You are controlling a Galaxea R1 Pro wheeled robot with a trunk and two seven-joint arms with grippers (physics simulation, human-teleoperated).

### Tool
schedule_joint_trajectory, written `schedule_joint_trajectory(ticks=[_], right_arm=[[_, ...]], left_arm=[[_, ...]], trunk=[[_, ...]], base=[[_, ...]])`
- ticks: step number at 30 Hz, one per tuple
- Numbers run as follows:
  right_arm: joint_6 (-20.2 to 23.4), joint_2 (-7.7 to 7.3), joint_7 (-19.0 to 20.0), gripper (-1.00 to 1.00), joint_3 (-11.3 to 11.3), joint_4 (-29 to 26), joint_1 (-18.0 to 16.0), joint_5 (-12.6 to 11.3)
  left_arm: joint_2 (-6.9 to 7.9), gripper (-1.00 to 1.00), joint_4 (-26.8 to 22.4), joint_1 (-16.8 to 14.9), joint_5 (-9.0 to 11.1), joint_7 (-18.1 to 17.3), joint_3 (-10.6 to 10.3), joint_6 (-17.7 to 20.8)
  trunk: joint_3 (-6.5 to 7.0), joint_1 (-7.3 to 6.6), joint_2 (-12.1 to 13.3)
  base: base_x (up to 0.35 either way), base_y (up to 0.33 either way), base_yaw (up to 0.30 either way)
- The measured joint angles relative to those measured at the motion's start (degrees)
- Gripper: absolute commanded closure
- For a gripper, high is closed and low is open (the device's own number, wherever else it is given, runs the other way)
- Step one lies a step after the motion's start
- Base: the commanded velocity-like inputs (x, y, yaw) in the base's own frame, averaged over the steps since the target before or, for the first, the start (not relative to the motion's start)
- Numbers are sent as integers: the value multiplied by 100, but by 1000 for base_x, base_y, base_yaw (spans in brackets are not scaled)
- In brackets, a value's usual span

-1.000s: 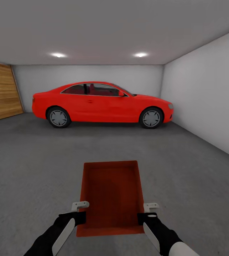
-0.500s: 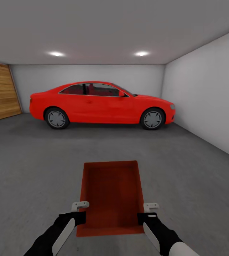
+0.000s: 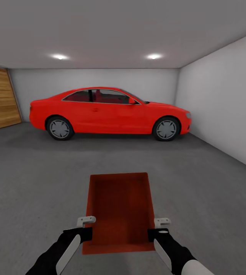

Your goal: Move the two storage containers from the living room to the garage. In the garage, place one container on the floor and stack the other container on top of it (either order is fine).

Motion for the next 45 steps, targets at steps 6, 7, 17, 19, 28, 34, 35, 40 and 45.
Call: schedule_joint_trajectory(ticks=[6, 7, 17, 19, 28, 34, 35, 40, 45], right_arm=[[0, 0, 2, 100, -2, 0, 0, 3], [-1, 0, 1, 100, -1, 0, 0, 1], [4, 0, 3, 100, -6, -2, 1, 7], [5, 0, 3, 100, -6, -2, 1, 7], [4, -1, 3, 100, -7, -3, 1, 9], [3, -1, 2, 100, -6, -4, 1, 8], [2, -1, 2, 100, -5, -3, 1, 7], [2, -1, 1, 100, -4, -3, 1, 5], [3, -1, 1, 100, -4, -3, 1, 5]], left_arm=[[0, 100, 0, 0, -1, 0, 0, 0], [0, 100, 0, 0, 0, 0, -1, -2], [-1, 100, 0, -1, -3, -1, 0, 3], [-1, 100, 0, -1, -3, -1, 0, 3], [-1, 100, 0, -1, -3, -2, 0, 2], [-1, 100, 0, -1, -3, -1, 0, 0], [-1, 100, 0, -1, -2, -1, -1, -1], [-1, 100, 1, -1, -2, -1, -1, -1], [-1, 100, 2, -1, -2, -1, -1, 0]], trunk=[[0, 0, 0], [0, 0, 0], [3, 0, 0], [7, 0, 0], [36, 0, 0], [57, 0, 0], [61, 0, 0], [78, 0, 0], [96, 3, 0]], base=[[331, 92, 0], [331, 93, 0], [331, 65, -87], [331, 11, -187], [331, 2, -216], [331, 0, -224], [331, 0, -224], [314, 0, -224], [130, 0, -224]])
